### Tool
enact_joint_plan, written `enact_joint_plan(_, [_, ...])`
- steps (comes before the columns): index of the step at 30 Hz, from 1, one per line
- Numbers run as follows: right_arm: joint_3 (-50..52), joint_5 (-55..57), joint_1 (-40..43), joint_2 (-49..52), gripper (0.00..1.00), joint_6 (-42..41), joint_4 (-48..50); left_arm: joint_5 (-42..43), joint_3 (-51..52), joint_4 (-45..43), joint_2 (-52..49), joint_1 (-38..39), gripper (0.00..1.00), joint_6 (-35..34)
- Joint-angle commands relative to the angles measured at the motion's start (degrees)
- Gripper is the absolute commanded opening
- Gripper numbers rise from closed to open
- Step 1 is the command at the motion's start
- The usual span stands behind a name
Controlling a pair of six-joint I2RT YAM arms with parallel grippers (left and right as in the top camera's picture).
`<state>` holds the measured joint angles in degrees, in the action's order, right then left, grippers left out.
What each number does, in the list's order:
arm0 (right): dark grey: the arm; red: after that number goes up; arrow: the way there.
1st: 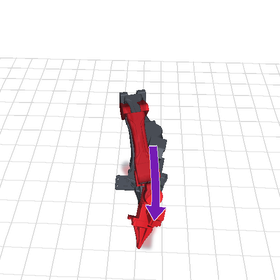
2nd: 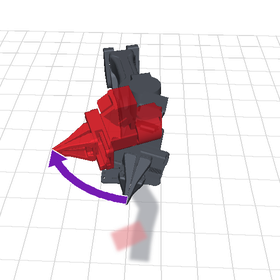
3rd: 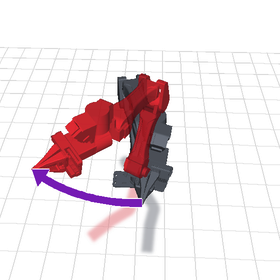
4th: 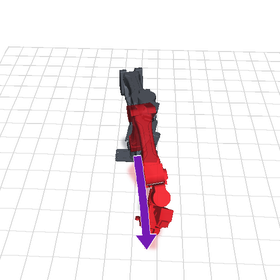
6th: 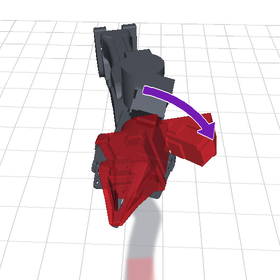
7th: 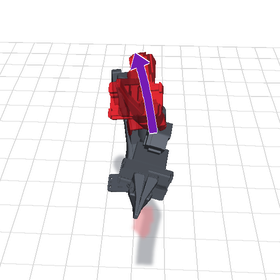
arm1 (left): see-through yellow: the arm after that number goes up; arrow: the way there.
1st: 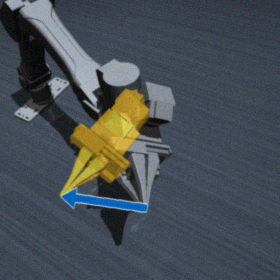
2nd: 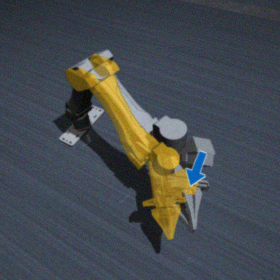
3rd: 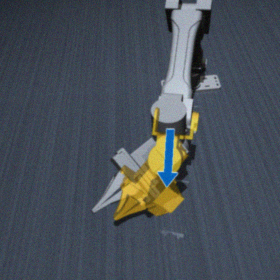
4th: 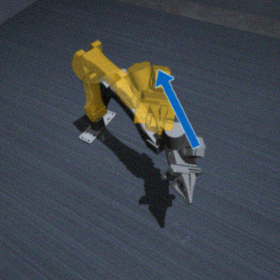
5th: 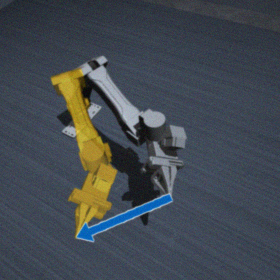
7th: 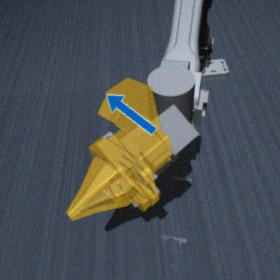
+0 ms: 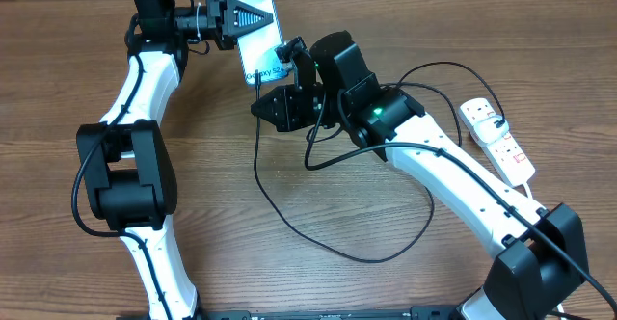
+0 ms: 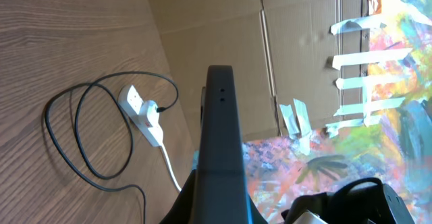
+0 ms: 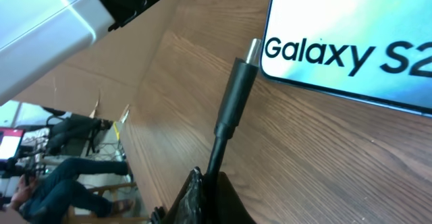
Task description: Plug charger to phone and switch on socket
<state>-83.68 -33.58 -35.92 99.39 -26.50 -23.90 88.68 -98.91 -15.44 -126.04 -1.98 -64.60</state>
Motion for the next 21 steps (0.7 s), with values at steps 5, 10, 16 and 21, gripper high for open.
enact_joint_plan(5, [-1.97,-0.46,2.4,0.96,0.04,2.67,-0.2,1.86,-0.57,-0.26,0.79,0.02,0.04,-0.17])
enact_joint_plan(10, [-1.88,-3.67,4.09,4.63,0.04,-0.57,-0.2,1.86,-0.57,-0.26,0.79,0.02,0.04,-1.55])
enact_joint_plan(16, [-1.88,-4.55,4.09,6.05,0.04,-0.72,1.4,1.86,-0.57,-0.26,0.79,0.02,0.04,-1.88])
enact_joint_plan(21, [-1.88,1.9,4.09,6.05,0.04,-0.66,-3.93,1.86,-0.57,-0.28,0.79,-0.07,0.04,-1.18])
